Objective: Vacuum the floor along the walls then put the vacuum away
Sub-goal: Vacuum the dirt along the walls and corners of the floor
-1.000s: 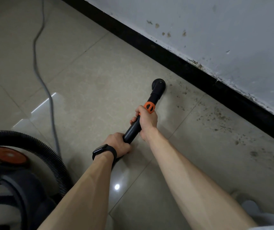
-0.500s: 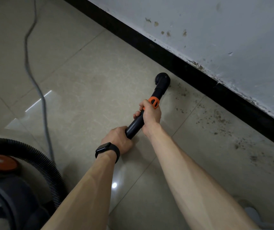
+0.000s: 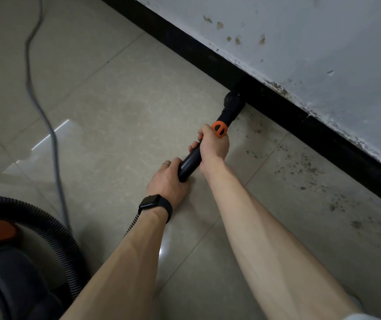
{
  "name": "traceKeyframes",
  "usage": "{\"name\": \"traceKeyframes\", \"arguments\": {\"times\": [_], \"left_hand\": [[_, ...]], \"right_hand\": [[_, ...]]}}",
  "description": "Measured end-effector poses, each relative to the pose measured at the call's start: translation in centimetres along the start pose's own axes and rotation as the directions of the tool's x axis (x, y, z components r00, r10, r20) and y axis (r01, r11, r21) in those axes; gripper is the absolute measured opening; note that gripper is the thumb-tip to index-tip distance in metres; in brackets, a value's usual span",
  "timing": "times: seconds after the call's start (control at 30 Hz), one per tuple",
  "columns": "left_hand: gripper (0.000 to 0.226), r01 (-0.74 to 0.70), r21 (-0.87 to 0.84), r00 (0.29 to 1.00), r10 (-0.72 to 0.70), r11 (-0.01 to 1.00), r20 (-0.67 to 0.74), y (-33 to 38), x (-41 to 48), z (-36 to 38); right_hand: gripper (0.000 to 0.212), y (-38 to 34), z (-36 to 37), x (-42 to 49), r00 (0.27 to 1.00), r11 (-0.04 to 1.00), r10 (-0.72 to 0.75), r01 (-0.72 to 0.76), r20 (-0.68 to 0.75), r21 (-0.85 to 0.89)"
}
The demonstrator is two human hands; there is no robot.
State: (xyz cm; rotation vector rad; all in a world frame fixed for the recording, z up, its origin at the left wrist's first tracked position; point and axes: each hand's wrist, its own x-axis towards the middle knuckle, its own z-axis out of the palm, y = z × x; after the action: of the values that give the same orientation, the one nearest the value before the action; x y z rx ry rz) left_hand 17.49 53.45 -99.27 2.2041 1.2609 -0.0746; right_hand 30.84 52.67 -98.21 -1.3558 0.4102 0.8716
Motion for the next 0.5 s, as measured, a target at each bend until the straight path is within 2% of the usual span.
{"name": "traceKeyframes", "arguments": {"times": [0.23, 0.4, 0.5], "left_hand": [[0.018, 0.065, -0.086, 0.997, -0.067, 0.994, -0.026, -0.6, 1.0, -0.2], [0.031, 0.125, -0.215, 0.986, -0.098, 0.969, 0.132, -1.4, 2.3, -1.3], [0.035, 0.128, -0.220, 0.982, -0.092, 0.967, 0.167, -1.1, 1.9, -1.2]], "right_hand": [[0.015, -0.4, 2.2, 0.8, 0.998, 0.995, -0.011, 0.018, 0.065, -0.095], [0.040, -0.7, 4.4, 1.2, 0.996, 0.943, -0.043, 0.066, 0.078, -0.325], [0.040, -0.8, 3.6, 1.1, 0.995, 0.924, -0.037, 0.069, 0.091, -0.376]]}}
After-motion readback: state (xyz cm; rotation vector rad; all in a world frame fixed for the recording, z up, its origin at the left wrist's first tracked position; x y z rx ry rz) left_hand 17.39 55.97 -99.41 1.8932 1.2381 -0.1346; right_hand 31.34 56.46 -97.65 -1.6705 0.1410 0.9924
